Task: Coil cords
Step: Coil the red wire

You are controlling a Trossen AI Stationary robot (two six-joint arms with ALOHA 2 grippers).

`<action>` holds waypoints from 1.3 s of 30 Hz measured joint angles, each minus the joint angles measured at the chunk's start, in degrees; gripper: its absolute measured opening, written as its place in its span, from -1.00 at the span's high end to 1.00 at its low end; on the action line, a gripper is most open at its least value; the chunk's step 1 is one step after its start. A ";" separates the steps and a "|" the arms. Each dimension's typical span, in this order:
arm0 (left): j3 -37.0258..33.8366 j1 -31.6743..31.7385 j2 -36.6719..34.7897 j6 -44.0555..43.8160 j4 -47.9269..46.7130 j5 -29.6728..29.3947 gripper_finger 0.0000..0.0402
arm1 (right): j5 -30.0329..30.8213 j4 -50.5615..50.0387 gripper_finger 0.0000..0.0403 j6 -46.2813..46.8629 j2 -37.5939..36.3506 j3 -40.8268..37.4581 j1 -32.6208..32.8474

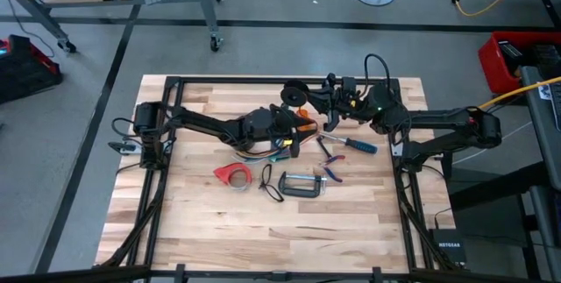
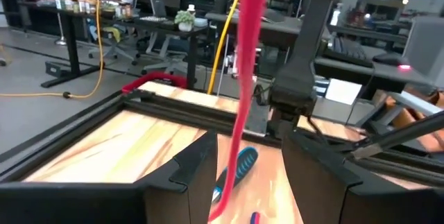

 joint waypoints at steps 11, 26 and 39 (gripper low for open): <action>0.00 -0.04 2.16 -0.03 4.45 -0.12 0.57 | 1.30 0.66 0.97 -1.32 0.48 -0.04 1.32; 0.00 -0.04 2.16 0.19 3.77 -0.14 0.98 | 0.23 0.65 0.97 -1.35 0.48 -0.04 1.19; -0.04 -0.04 -0.14 -3.38 -12.84 -0.18 1.00 | -1.28 -20.30 0.97 -3.26 -7.49 -0.02 -1.73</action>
